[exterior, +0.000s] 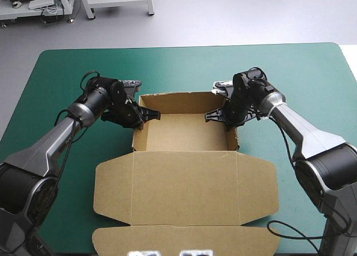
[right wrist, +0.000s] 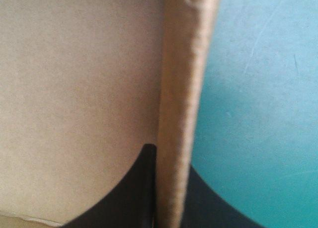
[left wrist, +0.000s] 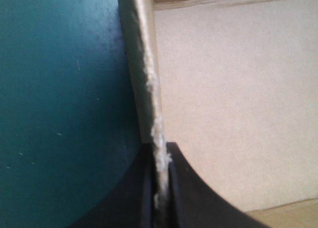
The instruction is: Fold the box
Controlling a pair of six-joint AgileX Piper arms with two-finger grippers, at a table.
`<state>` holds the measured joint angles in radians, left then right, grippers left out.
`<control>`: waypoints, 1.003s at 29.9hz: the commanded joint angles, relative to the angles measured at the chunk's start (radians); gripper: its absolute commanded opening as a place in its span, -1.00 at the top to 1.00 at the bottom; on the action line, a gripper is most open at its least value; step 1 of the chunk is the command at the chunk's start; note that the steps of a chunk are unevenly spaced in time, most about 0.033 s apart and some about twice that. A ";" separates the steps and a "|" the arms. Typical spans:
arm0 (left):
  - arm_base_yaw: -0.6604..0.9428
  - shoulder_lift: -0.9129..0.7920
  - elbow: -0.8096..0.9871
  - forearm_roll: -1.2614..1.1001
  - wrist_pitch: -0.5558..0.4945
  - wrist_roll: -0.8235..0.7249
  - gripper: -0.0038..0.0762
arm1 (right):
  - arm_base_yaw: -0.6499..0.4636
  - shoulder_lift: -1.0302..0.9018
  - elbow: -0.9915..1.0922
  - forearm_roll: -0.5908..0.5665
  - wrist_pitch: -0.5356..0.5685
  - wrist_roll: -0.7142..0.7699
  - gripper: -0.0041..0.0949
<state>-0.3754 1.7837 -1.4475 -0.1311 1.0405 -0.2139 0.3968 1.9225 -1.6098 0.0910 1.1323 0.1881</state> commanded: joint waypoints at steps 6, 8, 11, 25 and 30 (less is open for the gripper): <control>-0.013 0.020 0.004 -0.020 -0.022 0.001 0.92 | 0.015 -0.006 -0.008 0.109 -0.087 -0.051 0.91; -0.013 0.020 0.004 -0.022 -0.021 0.032 0.92 | 0.015 -0.006 -0.008 0.104 -0.085 -0.055 0.90; -0.013 0.020 0.004 -0.029 -0.018 0.064 0.90 | 0.015 -0.006 -0.008 0.078 -0.073 -0.055 0.71; -0.011 0.020 0.003 -0.026 -0.007 0.076 -0.11 | 0.014 -0.006 -0.009 -0.013 -0.056 -0.053 0.02; -0.011 0.018 0.003 -0.011 -0.007 0.076 -0.13 | 0.014 -0.008 -0.037 -0.044 -0.033 -0.053 0.02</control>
<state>-0.3748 1.8336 -1.4374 -0.1101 1.0271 -0.1352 0.4080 1.9392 -1.6182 0.0721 1.1252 0.1504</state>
